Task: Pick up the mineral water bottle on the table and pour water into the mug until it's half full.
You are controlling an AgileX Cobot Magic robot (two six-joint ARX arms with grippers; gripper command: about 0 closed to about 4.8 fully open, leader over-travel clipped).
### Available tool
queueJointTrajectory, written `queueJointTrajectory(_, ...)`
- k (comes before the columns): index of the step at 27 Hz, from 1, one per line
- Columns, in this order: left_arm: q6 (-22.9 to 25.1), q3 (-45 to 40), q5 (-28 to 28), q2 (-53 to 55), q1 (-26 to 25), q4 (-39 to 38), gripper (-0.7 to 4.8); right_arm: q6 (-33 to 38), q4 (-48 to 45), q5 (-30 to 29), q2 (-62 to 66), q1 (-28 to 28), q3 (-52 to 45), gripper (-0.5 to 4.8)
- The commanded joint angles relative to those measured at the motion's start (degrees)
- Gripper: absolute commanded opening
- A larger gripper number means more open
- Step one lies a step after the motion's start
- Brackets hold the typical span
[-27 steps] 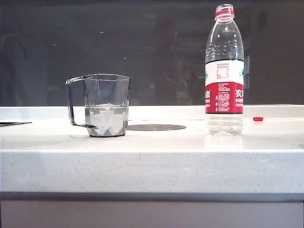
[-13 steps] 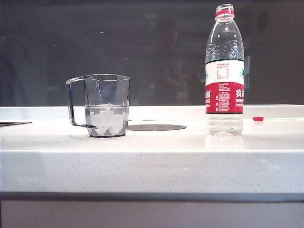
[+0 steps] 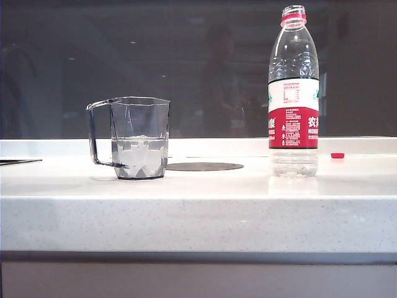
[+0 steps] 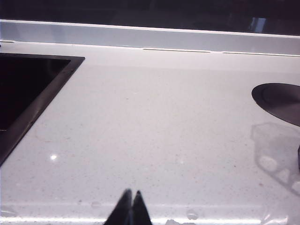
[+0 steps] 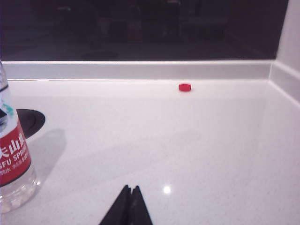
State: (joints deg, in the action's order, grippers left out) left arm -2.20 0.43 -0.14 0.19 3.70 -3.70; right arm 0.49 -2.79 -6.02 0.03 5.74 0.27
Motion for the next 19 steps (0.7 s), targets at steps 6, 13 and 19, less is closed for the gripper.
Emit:
queueJointTrajectory(6,0.1,0.2,0.2,0.0,-0.1,0.5,-0.04,-0.5,-2.2,5.2,-0.1,-2.1,-0.2,-0.04)
queueJointTrajectory(13,0.1,0.2,0.2,0.0,-0.1,0.5,-0.04,1.0,-2.2,6.1,-0.1,-3.6,-0.2,-0.04)
queueJointTrajectory(19,0.1,0.2,0.2,0.0,-0.1,0.5,-0.04,1.0,-2.1,6.1,-0.1,-3.6,-0.2,-0.01)
